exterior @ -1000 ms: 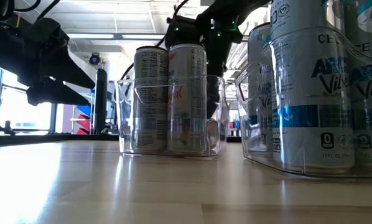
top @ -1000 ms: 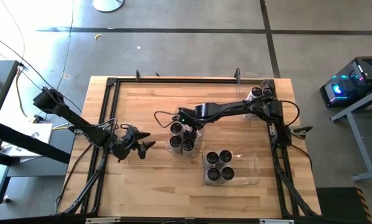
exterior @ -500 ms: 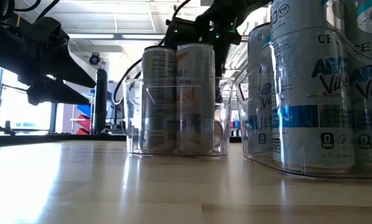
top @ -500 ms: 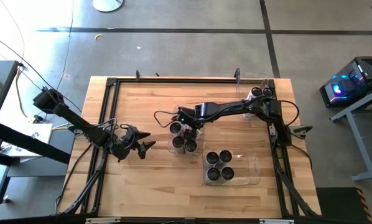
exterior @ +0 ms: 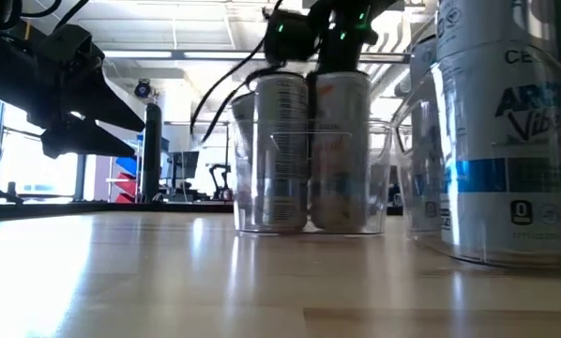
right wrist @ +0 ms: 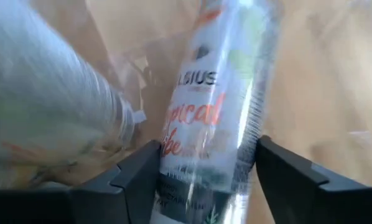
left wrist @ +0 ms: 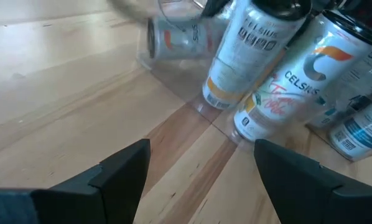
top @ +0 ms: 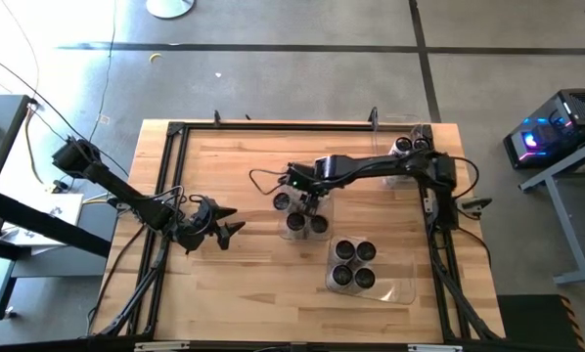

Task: Sort soda cans
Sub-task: Adjust the white/yellow soda cans

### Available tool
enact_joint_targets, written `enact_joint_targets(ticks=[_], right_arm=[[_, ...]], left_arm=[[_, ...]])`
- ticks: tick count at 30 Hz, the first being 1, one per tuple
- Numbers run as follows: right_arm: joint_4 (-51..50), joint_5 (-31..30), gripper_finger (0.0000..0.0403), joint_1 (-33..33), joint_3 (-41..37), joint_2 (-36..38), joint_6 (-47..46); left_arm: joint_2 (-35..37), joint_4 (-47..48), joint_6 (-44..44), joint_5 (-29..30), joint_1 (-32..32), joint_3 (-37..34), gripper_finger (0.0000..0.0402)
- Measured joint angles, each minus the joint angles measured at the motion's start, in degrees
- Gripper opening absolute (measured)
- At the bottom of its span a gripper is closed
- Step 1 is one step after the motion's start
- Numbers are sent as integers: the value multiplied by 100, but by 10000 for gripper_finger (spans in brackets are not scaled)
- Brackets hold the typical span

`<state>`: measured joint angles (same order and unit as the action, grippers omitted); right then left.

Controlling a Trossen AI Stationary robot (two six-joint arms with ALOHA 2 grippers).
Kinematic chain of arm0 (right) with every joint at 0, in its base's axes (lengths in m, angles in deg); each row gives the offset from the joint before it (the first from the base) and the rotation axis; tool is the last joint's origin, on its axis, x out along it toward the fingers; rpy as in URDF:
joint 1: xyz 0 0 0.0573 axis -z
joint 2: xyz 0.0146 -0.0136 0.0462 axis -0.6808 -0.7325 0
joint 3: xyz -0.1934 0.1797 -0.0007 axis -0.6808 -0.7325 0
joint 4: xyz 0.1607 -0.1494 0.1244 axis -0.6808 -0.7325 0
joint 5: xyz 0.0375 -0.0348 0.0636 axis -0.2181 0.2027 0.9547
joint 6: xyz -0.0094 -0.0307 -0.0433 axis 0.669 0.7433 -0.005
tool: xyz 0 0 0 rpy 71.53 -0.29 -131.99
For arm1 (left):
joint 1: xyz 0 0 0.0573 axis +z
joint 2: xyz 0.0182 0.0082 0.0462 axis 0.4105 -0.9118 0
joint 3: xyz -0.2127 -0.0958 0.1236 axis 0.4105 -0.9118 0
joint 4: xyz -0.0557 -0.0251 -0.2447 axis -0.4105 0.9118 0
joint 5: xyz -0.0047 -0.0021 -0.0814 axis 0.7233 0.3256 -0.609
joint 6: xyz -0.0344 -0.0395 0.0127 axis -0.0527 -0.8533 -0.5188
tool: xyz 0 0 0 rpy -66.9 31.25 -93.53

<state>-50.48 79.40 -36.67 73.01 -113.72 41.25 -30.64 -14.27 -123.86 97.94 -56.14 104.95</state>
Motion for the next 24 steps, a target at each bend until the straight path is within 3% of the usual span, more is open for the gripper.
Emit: enact_joint_targets(ticks=[7, 24], right_arm=[[-174, -174, 218, 95, 19, 214, 48], [-186, -200, 156, 284, 45, 718, 56]], left_arm=[[0, -90, 129, 13, 0, 0, 282], [0, -226, 1945, 185, 152, 771, 282]])
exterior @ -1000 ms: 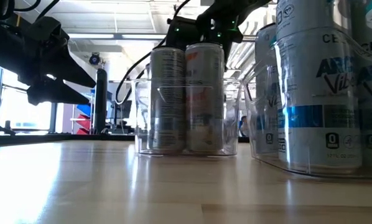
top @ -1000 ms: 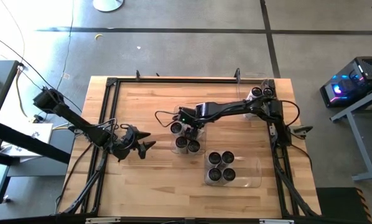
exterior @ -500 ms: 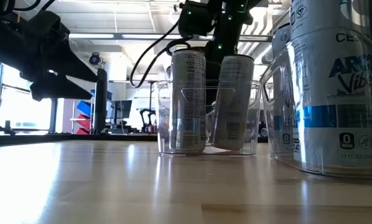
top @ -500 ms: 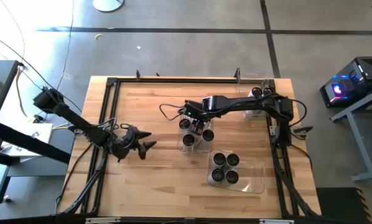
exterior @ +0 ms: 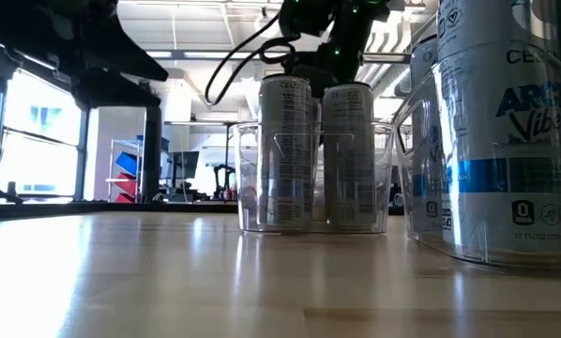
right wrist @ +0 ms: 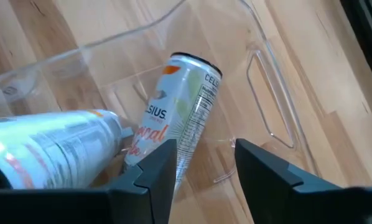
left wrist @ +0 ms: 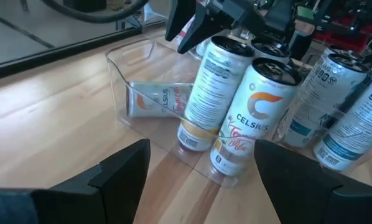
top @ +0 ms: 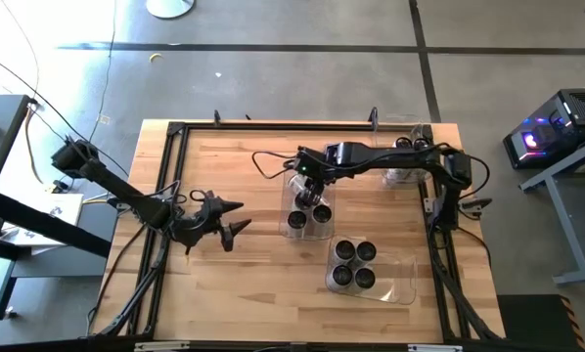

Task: Sort soda cans
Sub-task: Adjust the white/yellow soda cans

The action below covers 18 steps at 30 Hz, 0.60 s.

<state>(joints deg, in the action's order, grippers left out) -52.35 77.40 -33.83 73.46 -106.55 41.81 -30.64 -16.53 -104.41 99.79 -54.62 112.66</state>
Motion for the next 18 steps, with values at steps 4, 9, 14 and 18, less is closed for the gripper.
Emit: enact_joint_targets(ticks=[4, 9, 14, 18], right_arm=[[-5, 45, 156, 0, 0, -8, 285], [-7, 294, 193, 102, 0, -28, 554], [-13, 677, 279, 253, 4, -162, 567], [-41, 825, 325, 272, 9, -426, 364]], left_arm=[[0, 11, 16, -29, 38, 16, 282], [0, 35, 16, -102, 36, 16, 282], [0, 97, 13, -122, 36, 16, 282], [0, 110, 13, -123, 36, 16, 282]])
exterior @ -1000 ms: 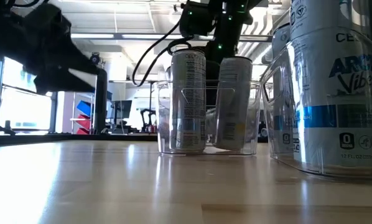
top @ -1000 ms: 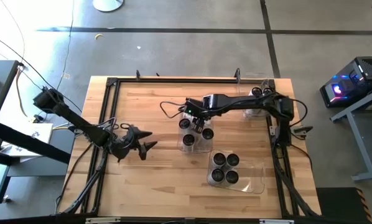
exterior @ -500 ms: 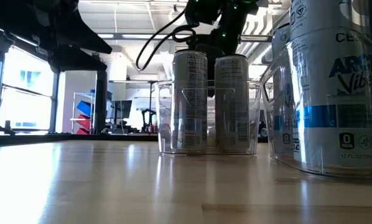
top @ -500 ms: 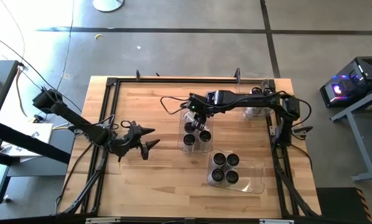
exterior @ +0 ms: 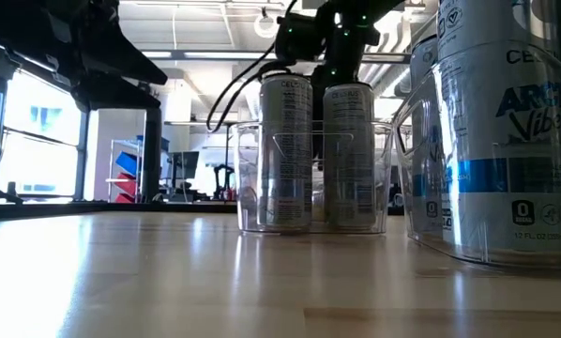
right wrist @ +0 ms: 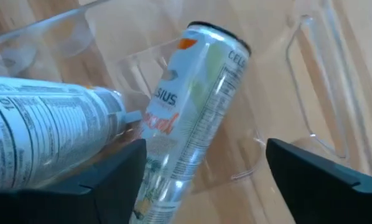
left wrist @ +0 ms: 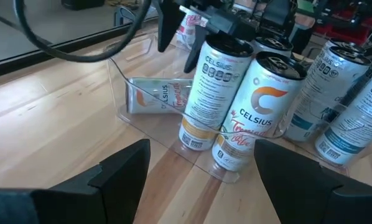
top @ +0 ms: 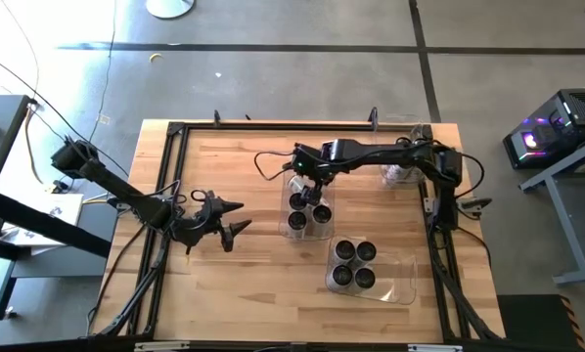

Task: Sort soda cans
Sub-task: Adjust the white/yellow soda cans

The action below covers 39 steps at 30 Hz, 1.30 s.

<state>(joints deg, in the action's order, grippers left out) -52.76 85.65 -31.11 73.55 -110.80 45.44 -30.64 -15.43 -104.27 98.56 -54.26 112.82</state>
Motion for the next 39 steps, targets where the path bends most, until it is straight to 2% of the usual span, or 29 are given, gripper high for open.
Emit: enact_joint_targets(ticks=[8, 15, 21, 26, 29, 33, 35, 39], right_arm=[[229, 18, 339, -17, 28, -219, -473], [275, -161, 339, -11, 1, -89, -426], [135, -674, 339, -18, -27, 282, 126], [48, -837, 339, -14, -23, 729, 1092], [72, -657, 339, -116, -16, 1116, 1933], [281, 379, 339, -335, -102, 1449, 2648], [607, 739, 339, -430, -464, 1682, 2834], [1927, 807, 339, -518, -1654, 2361, 2382]], left_arm=[[0, 32, 0, 0, 0, 0, 282], [0, 22, -2, 1, 0, 0, 282], [0, -75, 0, 81, 5, 0, 282], [0, -373, 412, 91, 301, 0, 282], [0, -688, 851, -333, 641, 0, 282], [-17, -778, 1136, -643, 1060, 0, 282], [-22, -749, 1237, -632, 1188, -2, 282], [-22, -754, 1374, -638, 1322, -2, 282]])
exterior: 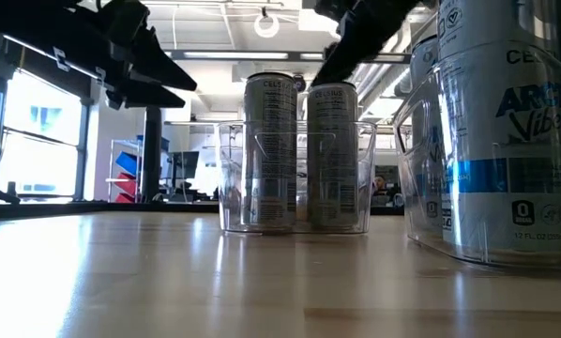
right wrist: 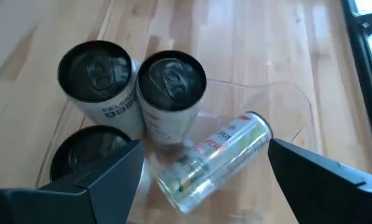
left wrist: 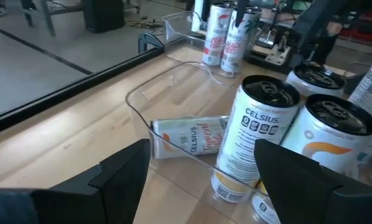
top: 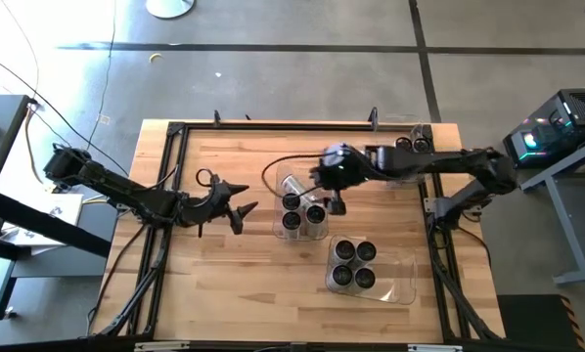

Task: Sort soda cans
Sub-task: Adjust the white/yellow soda cans

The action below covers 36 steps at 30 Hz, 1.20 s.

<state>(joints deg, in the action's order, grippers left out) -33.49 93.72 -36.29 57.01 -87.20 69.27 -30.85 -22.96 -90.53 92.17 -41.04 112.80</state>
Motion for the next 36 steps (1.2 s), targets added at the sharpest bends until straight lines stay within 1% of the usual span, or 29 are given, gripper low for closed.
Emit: enact_joint_targets(ticks=[3, 6, 9, 12, 15, 16, 22, 30, 33, 36], right_arm=[[1101, -14, 339, -199, -954, 587, -571], [2506, -11, 339, -446, -1763, 1083, -1087], [3462, -25, 339, -652, -2408, 1169, -1375], [4010, -237, 339, -837, -2700, 1084, -1537], [3934, -892, 339, -929, -2759, 967, -1741], [3906, -941, 339, -925, -2764, 918, -1790], [3946, -471, 339, -949, -2751, 629, -2193], [4041, -627, 338, -1108, -2753, 224, -2234], [4125, -630, 326, -1147, -2753, 222, -2248], [4150, -635, 297, -1199, -2726, 222, -2259]], left_arm=[[-11, -2, 14, -45, 2, 0, 282], [-57, -9, 3, -52, -3, 0, 282], [-98, -22, -27, -50, -9, 0, 282], [-107, -53, -41, -50, -9, -2, 282], [-107, -65, -39, -7, -9, -2, 282], [-106, -81, -44, -7, -9, -2, 282], [-105, -71, -125, -5, -9, -2, 282], [-105, -83, 50, -2, -9, -2, 282], [-105, -85, 174, -2, -8, -2, 282], [-105, -85, 219, -14, 29, -2, 282]])
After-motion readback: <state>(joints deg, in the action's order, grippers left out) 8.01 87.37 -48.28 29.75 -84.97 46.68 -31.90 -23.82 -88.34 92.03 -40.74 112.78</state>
